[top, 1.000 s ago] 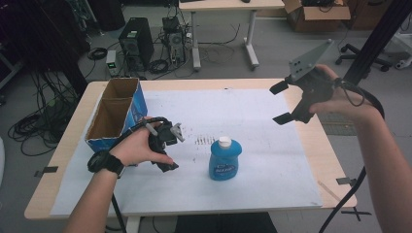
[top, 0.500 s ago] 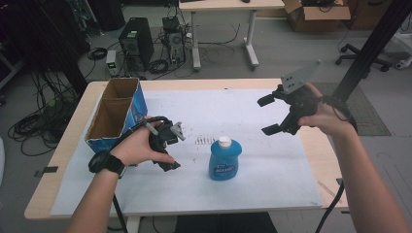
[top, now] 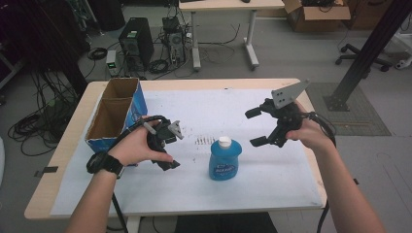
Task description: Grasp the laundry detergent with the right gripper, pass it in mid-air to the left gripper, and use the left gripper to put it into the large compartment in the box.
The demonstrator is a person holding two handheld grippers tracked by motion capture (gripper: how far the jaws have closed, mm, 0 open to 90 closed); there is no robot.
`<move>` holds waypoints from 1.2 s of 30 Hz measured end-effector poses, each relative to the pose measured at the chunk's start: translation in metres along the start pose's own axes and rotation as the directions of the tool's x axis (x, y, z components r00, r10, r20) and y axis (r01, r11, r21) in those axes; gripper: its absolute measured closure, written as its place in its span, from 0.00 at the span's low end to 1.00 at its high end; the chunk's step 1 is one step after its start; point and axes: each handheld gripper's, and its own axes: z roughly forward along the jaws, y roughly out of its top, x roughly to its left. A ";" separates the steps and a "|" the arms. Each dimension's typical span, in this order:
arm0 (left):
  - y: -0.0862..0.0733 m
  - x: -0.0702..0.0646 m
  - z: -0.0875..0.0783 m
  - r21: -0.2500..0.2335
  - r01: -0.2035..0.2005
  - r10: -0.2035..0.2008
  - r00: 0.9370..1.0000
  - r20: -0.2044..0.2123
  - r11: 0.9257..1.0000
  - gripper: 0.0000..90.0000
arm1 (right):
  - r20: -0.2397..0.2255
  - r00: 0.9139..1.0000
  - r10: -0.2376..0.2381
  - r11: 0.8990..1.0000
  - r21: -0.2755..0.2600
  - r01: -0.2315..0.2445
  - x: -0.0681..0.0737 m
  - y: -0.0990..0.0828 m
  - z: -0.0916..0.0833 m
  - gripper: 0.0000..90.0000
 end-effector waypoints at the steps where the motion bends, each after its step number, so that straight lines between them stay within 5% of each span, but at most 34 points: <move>1: 0.000 0.000 0.000 -0.004 0.005 -0.005 1.000 0.001 1.000 0.05 | -0.013 1.000 0.004 1.000 -0.006 -0.004 0.000 -0.005 0.006 0.06; 15: -0.002 0.000 0.000 -0.010 0.013 -0.013 1.000 -0.002 1.000 0.05 | -0.062 0.998 0.006 0.998 -0.065 -0.010 0.003 -0.029 0.038 0.08; 36: -0.003 -0.001 -0.001 -0.015 0.012 -0.012 1.000 -0.005 1.000 0.05 | -0.096 0.994 0.050 0.995 -0.082 -0.058 0.006 -0.052 0.077 0.10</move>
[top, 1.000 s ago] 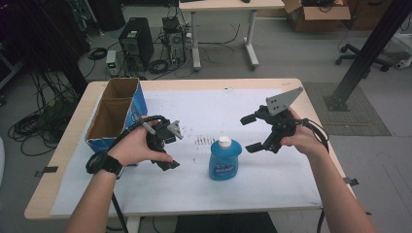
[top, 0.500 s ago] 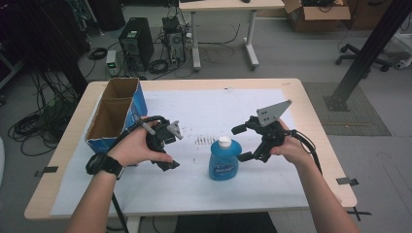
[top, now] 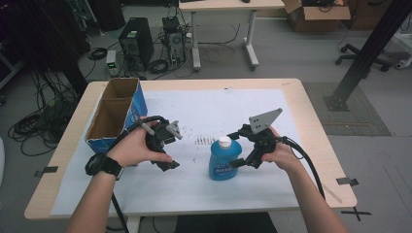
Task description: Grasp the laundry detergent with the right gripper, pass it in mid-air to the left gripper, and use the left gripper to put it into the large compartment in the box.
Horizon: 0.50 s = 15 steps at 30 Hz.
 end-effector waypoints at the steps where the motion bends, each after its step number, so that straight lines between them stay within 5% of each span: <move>1: 0.000 0.000 0.000 0.001 0.000 0.000 1.000 -0.001 1.000 0.05 | 0.000 1.000 0.000 1.000 0.004 0.000 0.000 -0.001 0.001 0.10; 15: 0.001 -0.001 0.000 -0.001 -0.002 0.002 1.000 0.000 1.000 0.05 | 0.002 1.000 -0.006 1.000 0.012 0.006 0.001 -0.003 0.014 0.15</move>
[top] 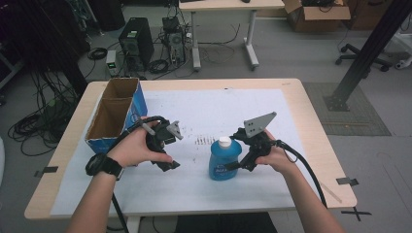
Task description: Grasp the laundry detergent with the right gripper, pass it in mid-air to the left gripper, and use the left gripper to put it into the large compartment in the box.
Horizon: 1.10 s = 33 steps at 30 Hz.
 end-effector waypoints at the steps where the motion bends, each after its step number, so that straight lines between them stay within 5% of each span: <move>1: 0.000 0.000 0.000 -0.001 -0.001 0.001 1.000 0.001 1.000 0.05 | 0.000 1.000 0.000 1.000 0.005 0.000 0.000 0.000 0.002 0.15; 33: -0.001 -0.002 -0.002 -0.008 -0.002 0.002 1.000 0.001 1.000 0.05 | 0.004 1.000 0.009 1.000 0.002 -0.009 -0.005 -0.006 0.007 0.29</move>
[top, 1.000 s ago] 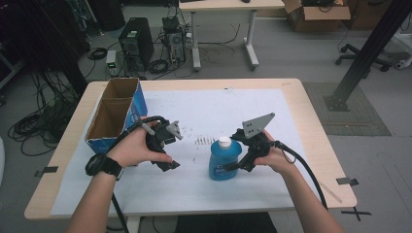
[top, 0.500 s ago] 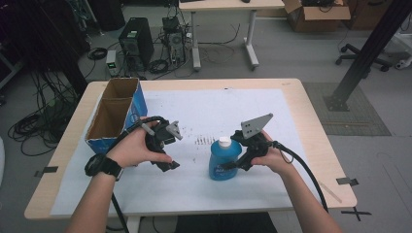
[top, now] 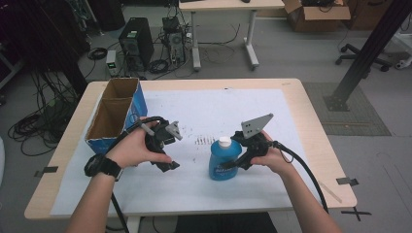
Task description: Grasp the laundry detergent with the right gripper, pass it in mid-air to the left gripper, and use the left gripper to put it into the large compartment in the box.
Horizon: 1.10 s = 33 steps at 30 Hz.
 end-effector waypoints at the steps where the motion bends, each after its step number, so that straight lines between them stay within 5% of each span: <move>1: 0.000 0.000 0.000 -0.001 0.001 -0.001 1.000 0.000 1.000 0.05 | 0.000 1.000 -0.001 1.000 0.000 0.001 0.000 0.000 0.000 0.29; 33: -0.001 -0.003 -0.001 -0.013 0.000 0.001 1.000 0.010 1.000 0.05 | -0.016 1.000 -0.019 1.000 -0.001 0.019 0.001 -0.003 0.000 0.45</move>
